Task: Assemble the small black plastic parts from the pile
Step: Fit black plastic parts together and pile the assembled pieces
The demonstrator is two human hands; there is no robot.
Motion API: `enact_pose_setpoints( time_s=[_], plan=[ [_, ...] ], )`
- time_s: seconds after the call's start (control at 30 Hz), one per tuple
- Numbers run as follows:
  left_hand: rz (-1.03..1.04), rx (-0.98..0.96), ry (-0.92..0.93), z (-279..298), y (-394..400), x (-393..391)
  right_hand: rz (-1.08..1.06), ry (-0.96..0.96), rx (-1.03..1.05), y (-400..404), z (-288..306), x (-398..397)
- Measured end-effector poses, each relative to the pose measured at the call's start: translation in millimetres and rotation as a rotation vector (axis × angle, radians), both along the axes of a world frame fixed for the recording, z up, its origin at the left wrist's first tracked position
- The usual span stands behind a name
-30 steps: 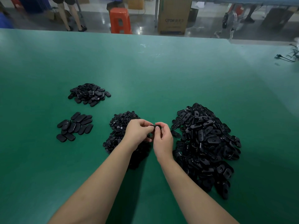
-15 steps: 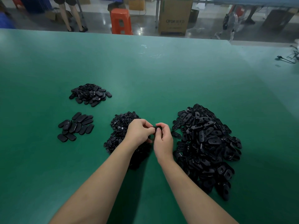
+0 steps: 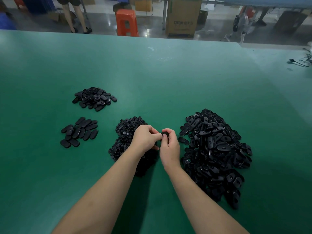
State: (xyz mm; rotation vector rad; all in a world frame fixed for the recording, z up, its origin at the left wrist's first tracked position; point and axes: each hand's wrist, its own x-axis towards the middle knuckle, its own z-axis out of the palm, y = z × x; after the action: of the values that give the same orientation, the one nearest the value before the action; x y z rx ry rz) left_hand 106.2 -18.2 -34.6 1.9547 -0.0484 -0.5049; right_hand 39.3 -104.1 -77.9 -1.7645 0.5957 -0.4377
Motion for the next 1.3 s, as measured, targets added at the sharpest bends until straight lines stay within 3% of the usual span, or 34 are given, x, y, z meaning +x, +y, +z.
enact_pose_setpoints(
  time_s=[0.57, 0.8, 0.9, 1.0, 1.17, 1.3],
  plan=[
    [-0.079, 0.041, -0.135, 8.7, 11.7, -7.8, 0.017, -0.031, 0.011, -1.2, -3.7, 0.4],
    [-0.188, 0.238, -0.351, 10.9, 12.1, -6.0, -0.005, -0.039, 0.071, 2.0, 0.3, 0.0],
    [-0.039, 0.199, -0.451, 10.5, 22.7, -0.1, -0.005, -0.055, 0.096, 2.1, -0.2, 0.2],
    [0.203, 0.151, -0.415, 6.8, 52.7, 13.4, 0.025, -0.039, 0.074, 2.1, -0.3, -0.5],
    [0.334, 0.462, -0.379, -15.9, 128.1, 31.7, 0.039, -0.01, 0.059, 2.2, 0.1, -0.9],
    [0.399, 0.501, -0.357, -27.0, 159.6, 34.5, 0.039, -0.002, 0.037, 2.4, 1.6, -1.4]
  ],
)
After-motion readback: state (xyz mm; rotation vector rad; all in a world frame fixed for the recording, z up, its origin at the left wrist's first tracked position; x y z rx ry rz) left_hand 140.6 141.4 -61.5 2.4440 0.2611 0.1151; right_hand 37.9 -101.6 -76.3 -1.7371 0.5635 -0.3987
